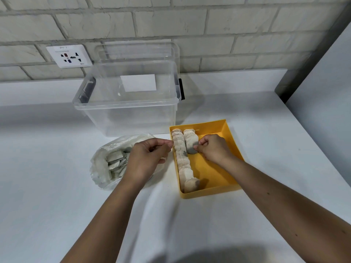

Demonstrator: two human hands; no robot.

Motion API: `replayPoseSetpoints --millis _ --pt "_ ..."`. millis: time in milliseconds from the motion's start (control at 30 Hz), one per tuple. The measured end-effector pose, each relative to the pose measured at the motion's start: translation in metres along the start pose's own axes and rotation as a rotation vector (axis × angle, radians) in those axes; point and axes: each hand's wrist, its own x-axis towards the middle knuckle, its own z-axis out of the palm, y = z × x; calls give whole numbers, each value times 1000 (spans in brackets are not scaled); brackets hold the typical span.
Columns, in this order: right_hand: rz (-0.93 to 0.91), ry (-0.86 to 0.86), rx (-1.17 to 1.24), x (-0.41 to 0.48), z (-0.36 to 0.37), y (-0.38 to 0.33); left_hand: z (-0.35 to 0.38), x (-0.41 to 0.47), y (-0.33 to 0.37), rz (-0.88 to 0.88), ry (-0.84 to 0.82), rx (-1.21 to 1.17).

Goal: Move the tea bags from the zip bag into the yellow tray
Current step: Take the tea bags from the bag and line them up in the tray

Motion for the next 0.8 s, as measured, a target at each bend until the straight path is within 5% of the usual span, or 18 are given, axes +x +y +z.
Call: replayPoseSetpoints --millis 167,400,633,800 --pt "10 14 23 0 -5 0 -1 0 0 -14 -3 -20" --pt "-216 117 64 -31 -23 -43 -20 -7 7 32 9 -44" --pt "-410 14 269 -70 -9 -107 -92 -30 3 55 207 -57" --pt "-528 -91 87 -72 18 -125 -112 -33 -15 110 229 143"
